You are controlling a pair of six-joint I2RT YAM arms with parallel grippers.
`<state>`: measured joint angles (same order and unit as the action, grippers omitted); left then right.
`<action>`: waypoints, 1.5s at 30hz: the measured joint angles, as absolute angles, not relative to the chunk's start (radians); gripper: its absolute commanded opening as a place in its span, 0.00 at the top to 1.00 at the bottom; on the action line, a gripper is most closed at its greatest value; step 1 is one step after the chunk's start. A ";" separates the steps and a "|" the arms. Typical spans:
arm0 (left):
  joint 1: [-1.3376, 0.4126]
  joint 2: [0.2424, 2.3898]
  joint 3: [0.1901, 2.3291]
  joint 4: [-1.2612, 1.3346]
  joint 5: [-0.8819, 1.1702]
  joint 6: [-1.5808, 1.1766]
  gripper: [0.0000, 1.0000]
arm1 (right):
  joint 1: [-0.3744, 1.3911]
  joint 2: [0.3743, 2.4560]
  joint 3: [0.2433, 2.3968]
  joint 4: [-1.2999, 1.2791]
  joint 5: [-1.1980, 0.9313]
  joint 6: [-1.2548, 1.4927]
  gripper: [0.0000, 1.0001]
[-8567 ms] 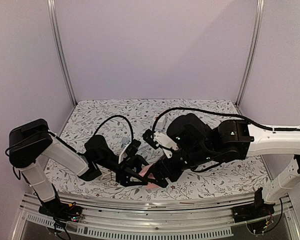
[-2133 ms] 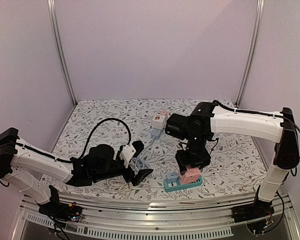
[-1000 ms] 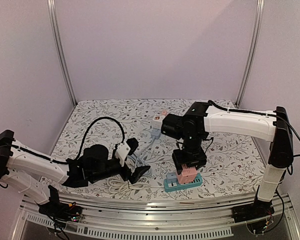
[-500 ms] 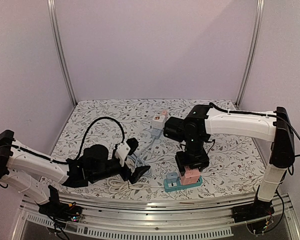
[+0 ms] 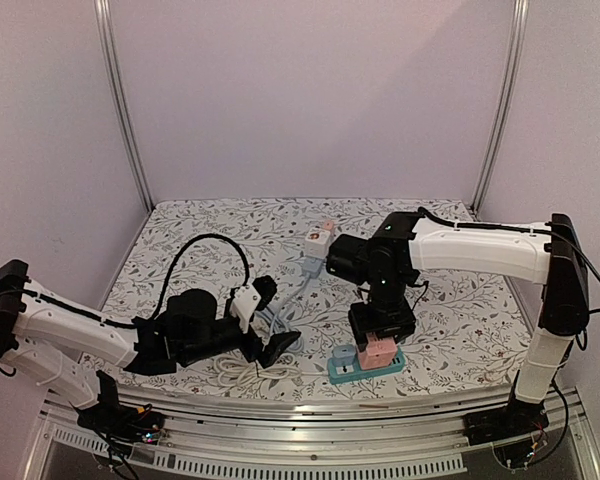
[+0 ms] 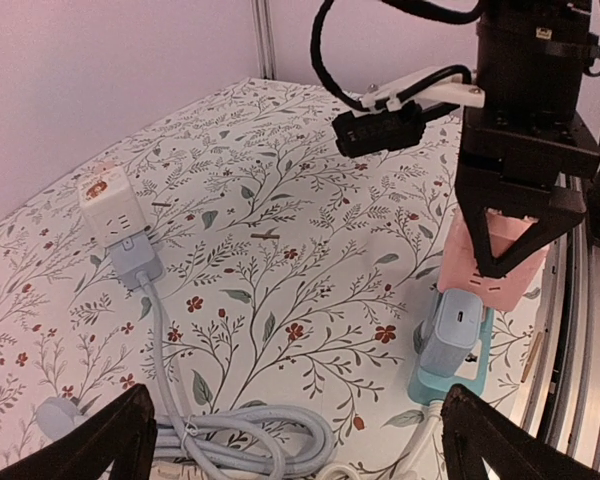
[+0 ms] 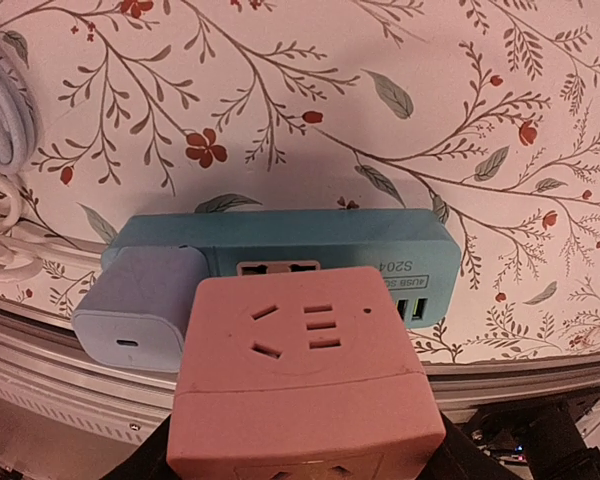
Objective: Insert the plug
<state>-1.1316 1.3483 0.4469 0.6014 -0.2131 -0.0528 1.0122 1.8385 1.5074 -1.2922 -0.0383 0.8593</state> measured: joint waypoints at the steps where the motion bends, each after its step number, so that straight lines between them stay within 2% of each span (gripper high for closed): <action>1: -1.132 1.348 0.447 0.601 -0.213 -0.053 0.01 | 1.012 1.839 1.507 -1.289 -0.040 0.859 1.00; 45: -1.132 1.348 0.444 0.608 -0.206 -0.053 0.02 | 1.007 1.916 1.548 -1.304 -0.056 0.832 1.00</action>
